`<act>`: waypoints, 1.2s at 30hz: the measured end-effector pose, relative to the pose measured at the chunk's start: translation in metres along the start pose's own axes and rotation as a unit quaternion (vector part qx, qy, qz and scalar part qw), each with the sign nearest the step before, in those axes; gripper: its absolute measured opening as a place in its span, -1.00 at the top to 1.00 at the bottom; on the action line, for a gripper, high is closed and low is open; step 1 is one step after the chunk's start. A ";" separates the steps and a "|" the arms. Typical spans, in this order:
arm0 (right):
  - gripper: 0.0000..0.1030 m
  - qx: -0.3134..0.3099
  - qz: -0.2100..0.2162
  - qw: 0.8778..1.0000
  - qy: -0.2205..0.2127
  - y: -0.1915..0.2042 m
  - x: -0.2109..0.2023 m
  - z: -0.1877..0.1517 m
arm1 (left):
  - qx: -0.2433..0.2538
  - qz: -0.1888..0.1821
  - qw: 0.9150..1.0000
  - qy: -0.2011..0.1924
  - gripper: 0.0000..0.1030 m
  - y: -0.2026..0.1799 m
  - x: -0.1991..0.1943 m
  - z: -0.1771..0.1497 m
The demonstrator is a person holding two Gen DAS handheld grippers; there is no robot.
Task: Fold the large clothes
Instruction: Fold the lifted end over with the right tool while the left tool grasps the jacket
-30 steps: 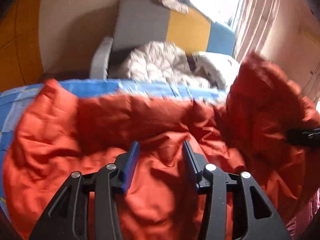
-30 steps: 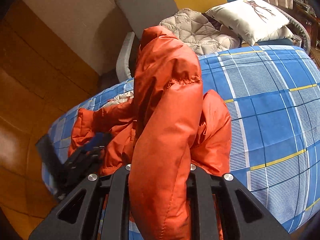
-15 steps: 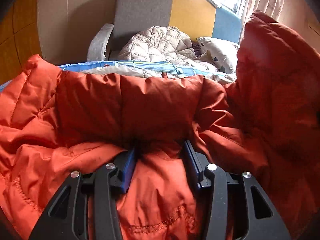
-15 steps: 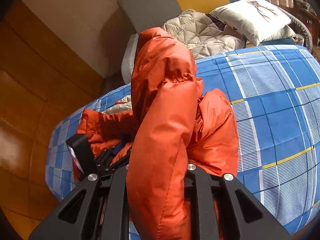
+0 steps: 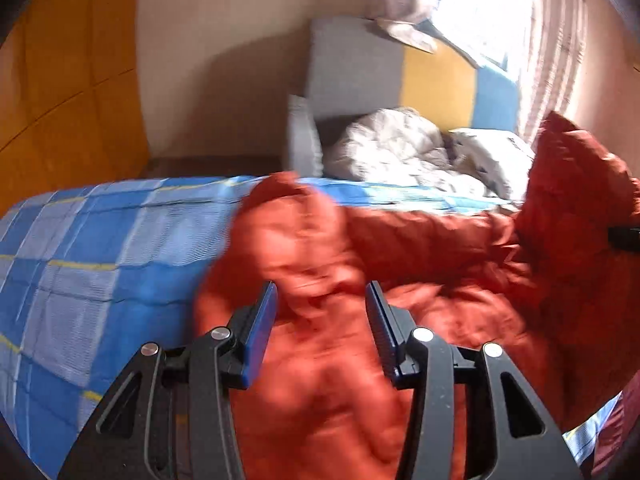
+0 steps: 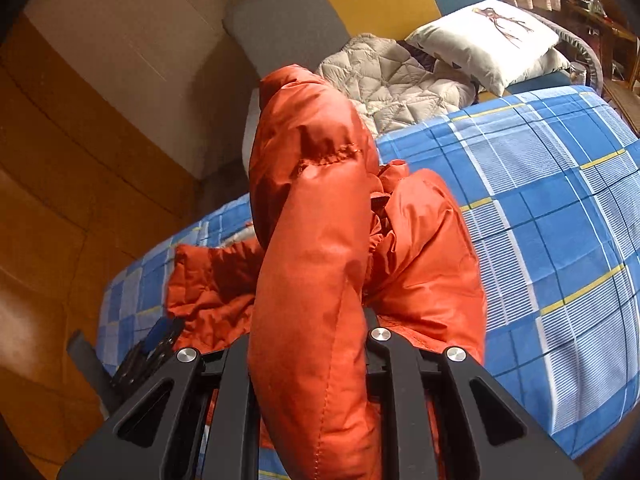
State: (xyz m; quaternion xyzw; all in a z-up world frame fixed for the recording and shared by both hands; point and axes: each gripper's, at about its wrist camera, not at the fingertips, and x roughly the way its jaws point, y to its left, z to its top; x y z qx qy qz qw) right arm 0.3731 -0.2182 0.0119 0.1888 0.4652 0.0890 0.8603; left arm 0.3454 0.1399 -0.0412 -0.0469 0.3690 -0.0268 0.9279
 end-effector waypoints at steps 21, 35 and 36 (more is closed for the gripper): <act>0.73 -0.031 0.048 0.998 0.023 0.129 0.051 -0.044 | -0.048 -0.120 0.990 0.056 0.48 0.036 0.040 -0.044; 0.70 0.009 0.098 0.994 0.055 0.130 0.127 -0.090 | -0.073 -0.152 0.984 0.060 0.48 0.060 0.034 -0.043; 0.70 0.009 0.103 0.993 0.053 0.129 0.125 -0.091 | -0.069 -0.149 0.985 0.062 0.48 0.061 0.033 -0.043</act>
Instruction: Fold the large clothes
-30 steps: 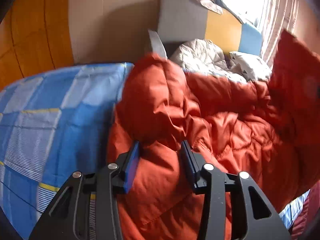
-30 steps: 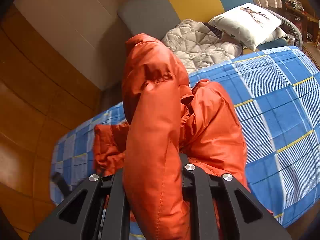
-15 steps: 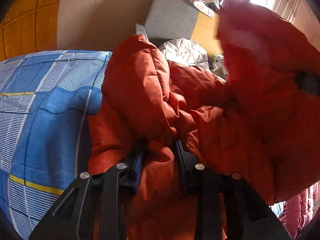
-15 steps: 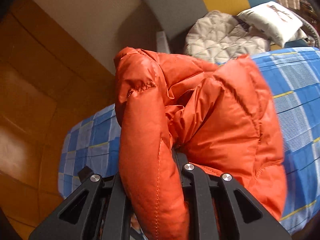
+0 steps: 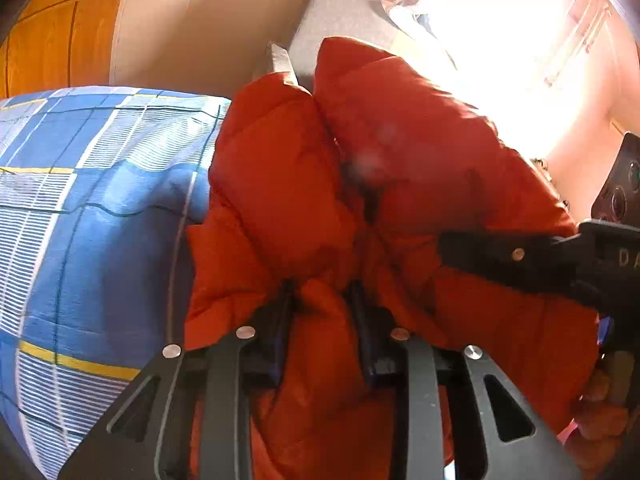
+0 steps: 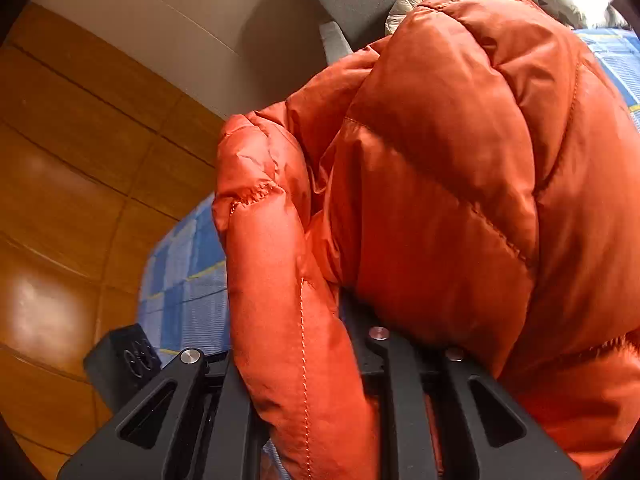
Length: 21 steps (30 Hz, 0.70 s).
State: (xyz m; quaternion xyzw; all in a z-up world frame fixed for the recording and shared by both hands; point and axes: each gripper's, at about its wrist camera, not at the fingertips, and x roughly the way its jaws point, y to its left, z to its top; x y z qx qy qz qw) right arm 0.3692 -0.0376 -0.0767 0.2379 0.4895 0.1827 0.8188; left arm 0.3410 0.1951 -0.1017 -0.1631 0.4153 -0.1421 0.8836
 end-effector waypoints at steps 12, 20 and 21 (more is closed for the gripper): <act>-0.57 -0.021 0.068 0.997 -0.019 0.008 -0.051 0.005 | -0.001 0.021 1.000 0.001 0.52 -0.010 -0.004 0.006; -0.61 -0.039 0.089 0.995 -0.018 0.004 -0.067 0.001 | -0.003 0.026 1.000 -0.010 0.53 -0.016 -0.020 0.008; -0.61 -0.040 0.088 0.995 -0.021 0.009 -0.063 -0.001 | -0.003 0.029 1.000 -0.010 0.53 -0.017 -0.020 0.008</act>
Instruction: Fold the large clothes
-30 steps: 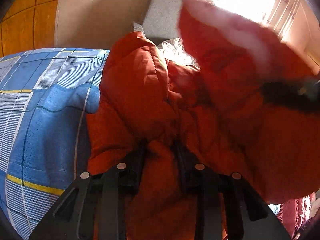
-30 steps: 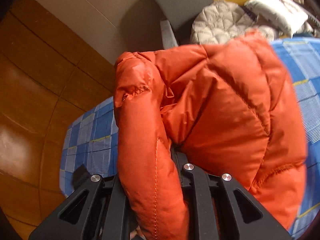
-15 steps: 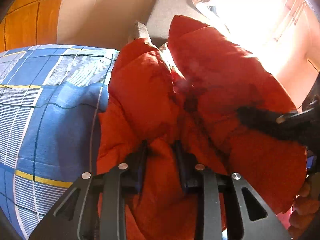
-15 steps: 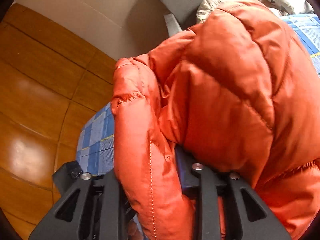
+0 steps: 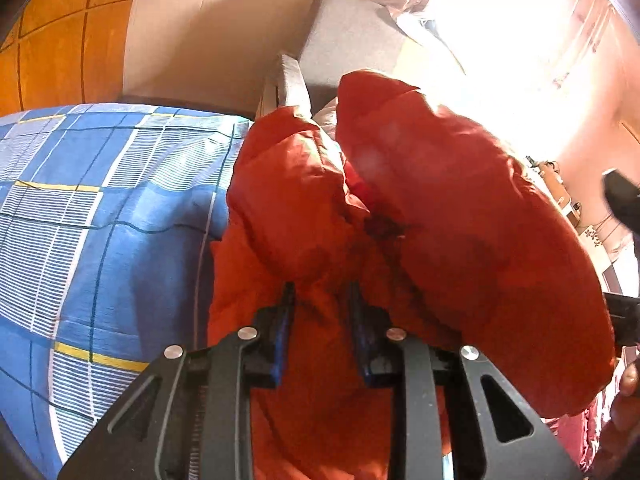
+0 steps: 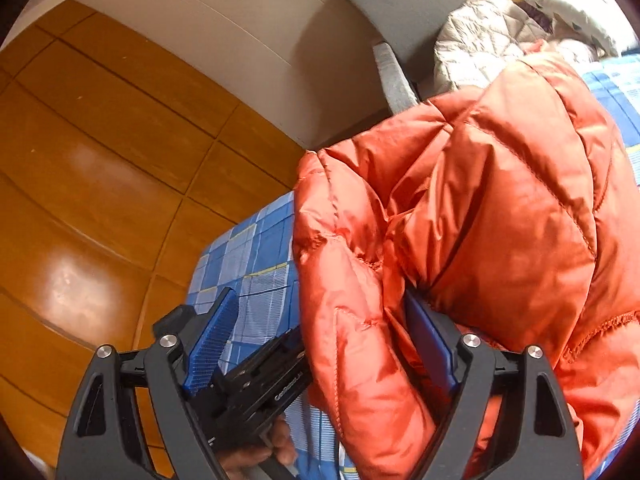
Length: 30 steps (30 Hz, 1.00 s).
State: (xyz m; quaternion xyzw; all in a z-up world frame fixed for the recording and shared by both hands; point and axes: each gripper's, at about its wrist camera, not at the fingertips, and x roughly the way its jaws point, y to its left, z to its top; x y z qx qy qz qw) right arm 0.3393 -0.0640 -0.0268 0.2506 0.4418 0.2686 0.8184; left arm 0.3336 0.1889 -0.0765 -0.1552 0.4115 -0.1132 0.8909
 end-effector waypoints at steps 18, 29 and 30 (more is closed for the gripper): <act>0.01 0.176 -0.011 0.974 -0.142 -0.154 -0.092 0.006 | -0.016 -0.011 1.000 -0.007 0.53 -0.006 -0.003 0.005; 0.01 0.056 -0.004 0.997 -0.053 -0.092 -0.027 -0.012 | -0.069 -0.096 0.992 -0.036 0.00 0.009 -0.032 0.020; 0.01 0.052 -0.006 0.997 -0.049 -0.092 -0.023 -0.014 | -0.070 -0.099 0.992 -0.037 -0.03 0.010 -0.034 0.020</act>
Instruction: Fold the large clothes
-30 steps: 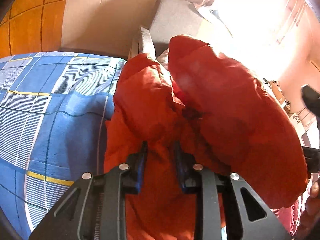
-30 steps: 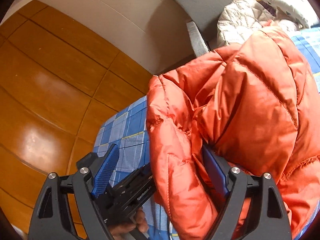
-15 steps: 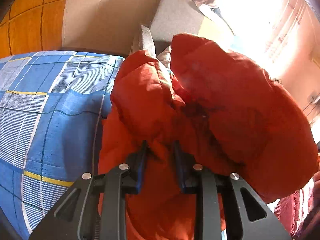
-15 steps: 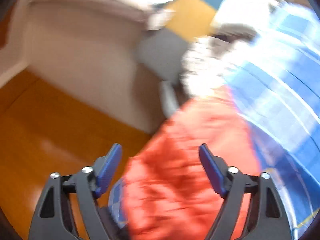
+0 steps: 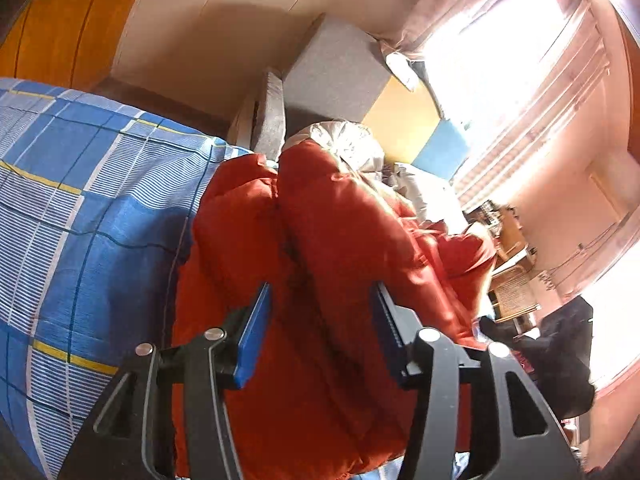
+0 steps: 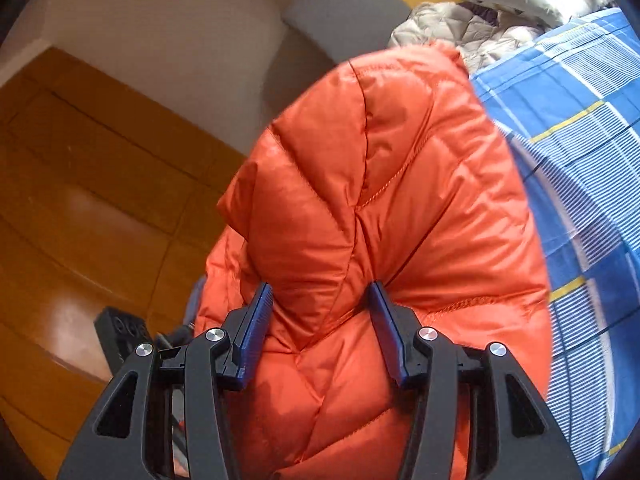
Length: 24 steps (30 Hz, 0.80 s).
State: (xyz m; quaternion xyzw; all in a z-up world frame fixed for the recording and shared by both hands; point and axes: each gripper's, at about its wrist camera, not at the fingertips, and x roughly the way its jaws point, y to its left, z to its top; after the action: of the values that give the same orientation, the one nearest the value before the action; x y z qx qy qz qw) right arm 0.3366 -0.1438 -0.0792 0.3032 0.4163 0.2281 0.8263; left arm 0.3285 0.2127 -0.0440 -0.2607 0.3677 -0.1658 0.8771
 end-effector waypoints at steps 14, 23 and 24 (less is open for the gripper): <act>0.01 -0.063 -0.040 0.997 0.009 0.014 0.020 -0.022 | 0.024 -0.002 1.000 -0.013 -0.39 -0.023 -0.012 0.000; 0.01 -0.095 -0.048 0.994 0.012 0.030 0.011 -0.046 | 0.110 0.048 0.991 0.050 -0.23 -0.068 0.035 0.002; 0.01 -0.098 -0.049 0.994 0.012 0.030 0.010 -0.044 | 0.114 0.053 0.991 0.054 -0.19 -0.071 0.041 0.002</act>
State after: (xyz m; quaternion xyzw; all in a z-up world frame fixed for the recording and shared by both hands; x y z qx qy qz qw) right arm 0.3019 -0.1018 -0.0848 0.1968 0.4160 0.2304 0.8574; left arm 0.3506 0.1360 -0.0254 -0.1295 0.4063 -0.1742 0.8876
